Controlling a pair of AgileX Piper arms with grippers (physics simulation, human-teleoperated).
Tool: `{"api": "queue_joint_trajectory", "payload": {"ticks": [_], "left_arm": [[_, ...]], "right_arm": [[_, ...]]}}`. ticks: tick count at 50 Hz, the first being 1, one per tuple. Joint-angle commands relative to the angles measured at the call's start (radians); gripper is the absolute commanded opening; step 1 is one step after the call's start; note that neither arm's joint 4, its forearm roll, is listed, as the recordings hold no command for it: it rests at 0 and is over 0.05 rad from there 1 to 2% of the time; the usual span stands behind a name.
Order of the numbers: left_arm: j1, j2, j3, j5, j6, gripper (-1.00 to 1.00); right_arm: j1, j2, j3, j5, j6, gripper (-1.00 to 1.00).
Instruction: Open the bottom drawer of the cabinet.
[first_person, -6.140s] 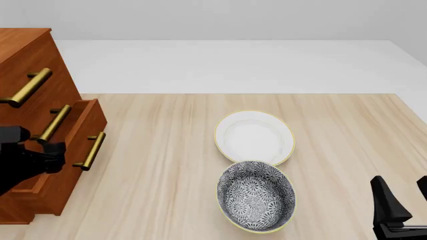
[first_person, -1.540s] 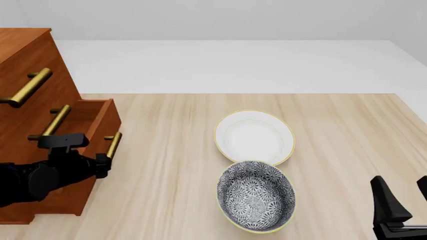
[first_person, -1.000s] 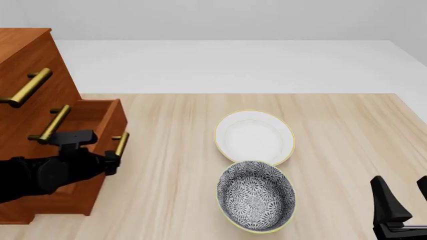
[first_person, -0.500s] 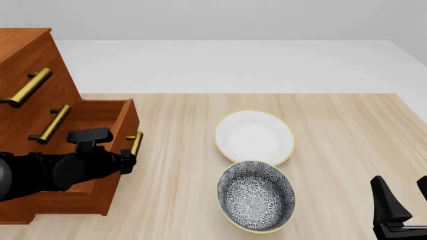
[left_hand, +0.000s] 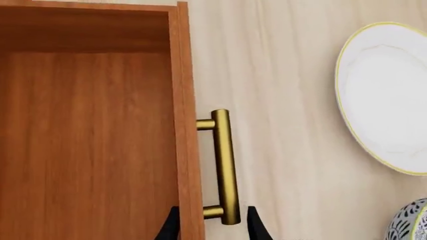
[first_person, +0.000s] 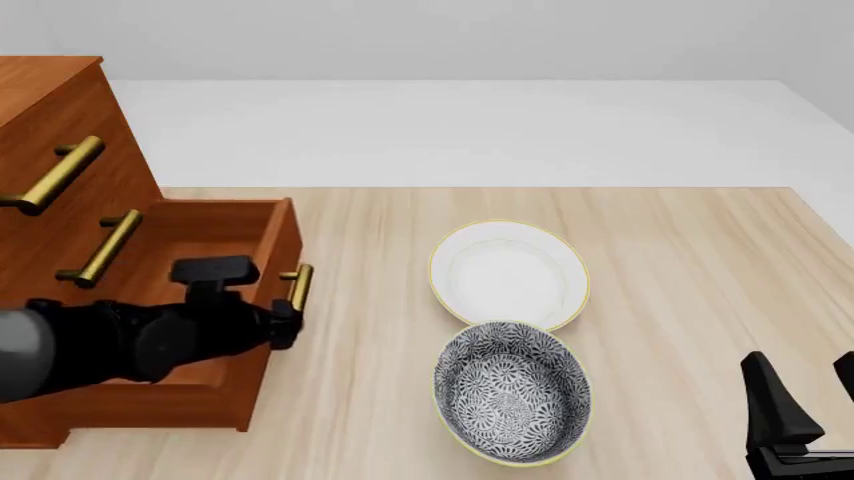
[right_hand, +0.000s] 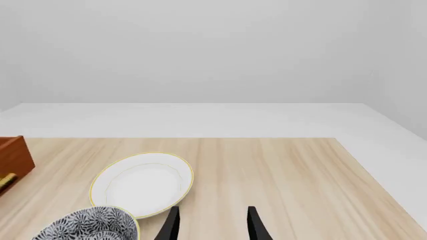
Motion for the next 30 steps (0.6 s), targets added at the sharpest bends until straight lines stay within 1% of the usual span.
{"api": "queue_joint_trajectory", "payload": {"ticks": [1, 12, 17, 18, 21, 30], "left_arm": [[-0.053, 0.086, 0.004, 0.012, -0.027, 1.00], [-0.081, 0.097, -0.038, 0.043, -0.015, 1.00], [-0.103, 0.099, -0.047, 0.053, -0.023, 1.00], [-0.110, 0.100, -0.050, 0.055, -0.034, 1.00], [-0.106, 0.109, -0.073, 0.071, -0.023, 1.00], [-0.145, 0.109, -0.098, 0.097, -0.039, 1.00]], "right_arm": [[0.000, 0.000, 0.000, 0.000, 0.000, 1.00], [0.000, 0.000, 0.000, 0.000, 0.000, 1.00], [0.000, 0.000, 0.000, 0.000, 0.000, 1.00], [0.000, 0.000, 0.000, 0.000, 0.000, 1.00], [0.000, 0.000, 0.000, 0.000, 0.000, 1.00], [0.000, 0.000, 0.000, 0.000, 0.000, 1.00]]}}
